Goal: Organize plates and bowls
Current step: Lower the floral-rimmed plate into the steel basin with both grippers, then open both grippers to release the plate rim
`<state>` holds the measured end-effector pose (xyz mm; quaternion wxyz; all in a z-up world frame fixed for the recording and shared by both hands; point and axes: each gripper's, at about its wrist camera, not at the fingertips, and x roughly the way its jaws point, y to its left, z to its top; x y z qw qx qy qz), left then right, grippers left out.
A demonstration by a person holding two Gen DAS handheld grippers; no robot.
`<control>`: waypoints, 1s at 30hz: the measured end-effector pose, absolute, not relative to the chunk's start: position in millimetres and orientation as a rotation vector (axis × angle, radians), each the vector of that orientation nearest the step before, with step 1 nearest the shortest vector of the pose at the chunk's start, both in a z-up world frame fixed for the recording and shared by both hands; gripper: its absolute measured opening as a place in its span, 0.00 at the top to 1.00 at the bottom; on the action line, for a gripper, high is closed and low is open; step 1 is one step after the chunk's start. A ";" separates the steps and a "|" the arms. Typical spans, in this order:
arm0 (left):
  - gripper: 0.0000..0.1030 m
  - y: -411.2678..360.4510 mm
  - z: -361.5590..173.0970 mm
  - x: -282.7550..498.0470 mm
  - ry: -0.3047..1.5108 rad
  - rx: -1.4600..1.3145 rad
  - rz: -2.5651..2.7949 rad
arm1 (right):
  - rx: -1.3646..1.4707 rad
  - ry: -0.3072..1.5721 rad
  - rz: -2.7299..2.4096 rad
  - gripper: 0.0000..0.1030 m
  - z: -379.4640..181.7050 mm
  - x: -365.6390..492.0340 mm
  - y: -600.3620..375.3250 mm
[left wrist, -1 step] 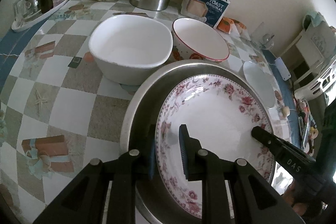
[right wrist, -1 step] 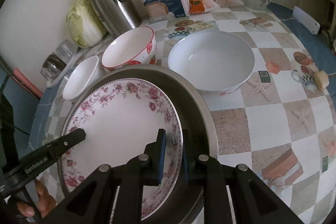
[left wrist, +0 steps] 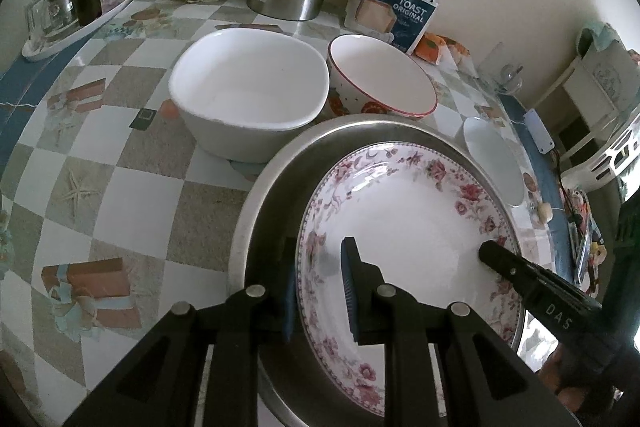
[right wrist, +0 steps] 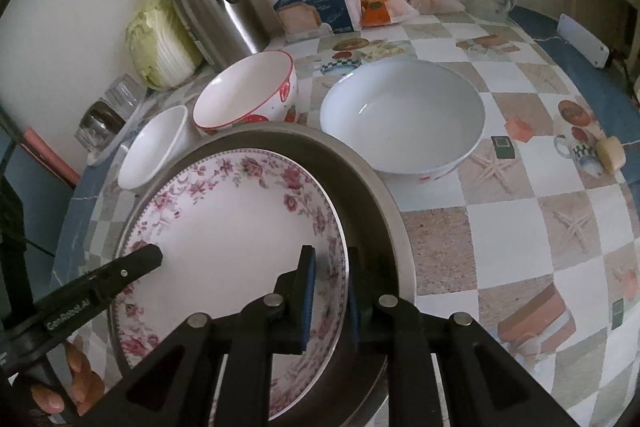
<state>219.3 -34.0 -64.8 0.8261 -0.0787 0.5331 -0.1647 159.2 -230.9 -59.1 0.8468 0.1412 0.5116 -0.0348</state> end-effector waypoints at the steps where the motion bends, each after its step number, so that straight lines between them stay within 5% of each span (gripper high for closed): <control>1: 0.81 -34.5 -64.9 219.3 1.132 -0.166 -0.348 | 0.295 1.079 -0.075 0.83 -59.1 159.3 -230.7; 23: 0.62 -58.4 -67.0 218.0 1.151 -0.006 -0.301 | 0.129 1.103 -0.144 0.79 -59.2 166.5 -213.2; 30: 0.48 -67.7 -67.3 217.1 1.159 0.037 -0.308 | 0.099 1.106 -0.151 0.76 -59.0 167.8 -210.6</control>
